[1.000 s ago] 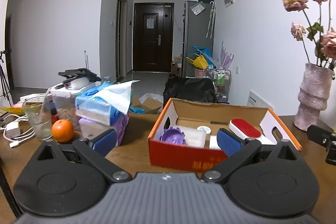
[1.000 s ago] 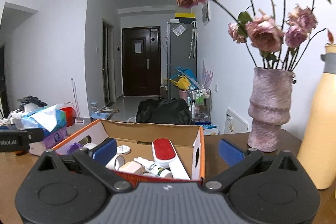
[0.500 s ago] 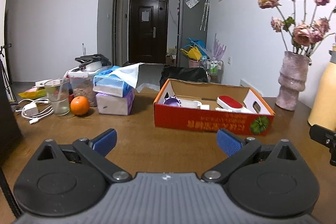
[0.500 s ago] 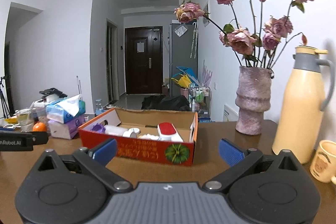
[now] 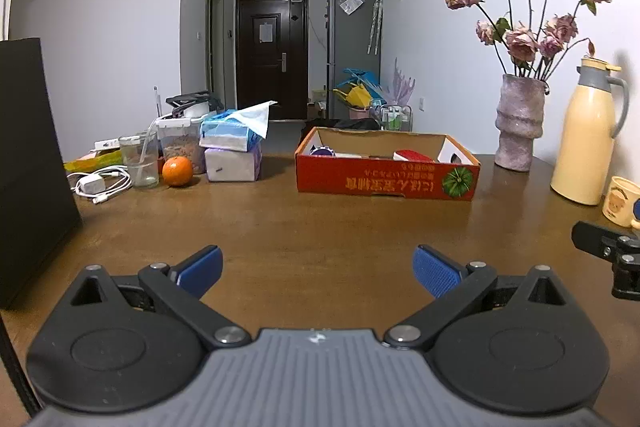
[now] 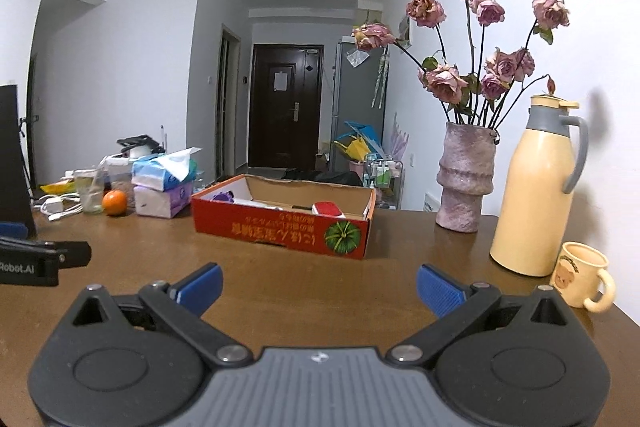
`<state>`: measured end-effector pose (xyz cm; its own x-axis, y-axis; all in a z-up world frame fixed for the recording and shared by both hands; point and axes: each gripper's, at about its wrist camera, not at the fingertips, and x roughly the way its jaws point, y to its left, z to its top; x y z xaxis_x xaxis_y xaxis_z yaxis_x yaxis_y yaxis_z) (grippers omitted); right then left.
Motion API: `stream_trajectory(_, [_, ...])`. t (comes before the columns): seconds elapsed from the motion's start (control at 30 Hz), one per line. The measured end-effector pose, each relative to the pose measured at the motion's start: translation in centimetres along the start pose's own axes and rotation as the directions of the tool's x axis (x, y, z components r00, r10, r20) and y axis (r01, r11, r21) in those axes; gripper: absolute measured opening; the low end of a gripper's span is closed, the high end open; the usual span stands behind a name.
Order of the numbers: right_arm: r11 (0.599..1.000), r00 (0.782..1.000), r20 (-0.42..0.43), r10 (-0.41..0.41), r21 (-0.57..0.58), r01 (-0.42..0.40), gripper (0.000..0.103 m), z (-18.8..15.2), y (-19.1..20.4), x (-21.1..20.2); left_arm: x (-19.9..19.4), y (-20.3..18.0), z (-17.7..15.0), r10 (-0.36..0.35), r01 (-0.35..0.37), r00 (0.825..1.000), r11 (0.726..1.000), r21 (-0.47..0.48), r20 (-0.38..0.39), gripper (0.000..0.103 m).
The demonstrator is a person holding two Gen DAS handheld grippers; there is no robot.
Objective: Organize rigid objects
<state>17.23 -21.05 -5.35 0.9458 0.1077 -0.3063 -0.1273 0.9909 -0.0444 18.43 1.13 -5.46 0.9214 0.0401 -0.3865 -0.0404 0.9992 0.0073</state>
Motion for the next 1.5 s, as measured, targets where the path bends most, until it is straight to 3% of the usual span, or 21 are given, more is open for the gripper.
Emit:
stream_trajectory(0.57, [1.000,1.000,0.013,0.004,-0.014,-0.004,0.103,-1.1,0.8,-3.8,-3.0,1.2,-1.5,0.016,-0.016,1.000,1.000,-0.021,0.003,0.103])
stream_trajectory(1.5, [1.000,1.000,0.009,0.008,-0.020,-0.007,0.103,-1.1,1.1,-3.8,-3.1,1.3,-1.5,0.013,-0.013,1.000,1.000,-0.021,0.004,0.103])
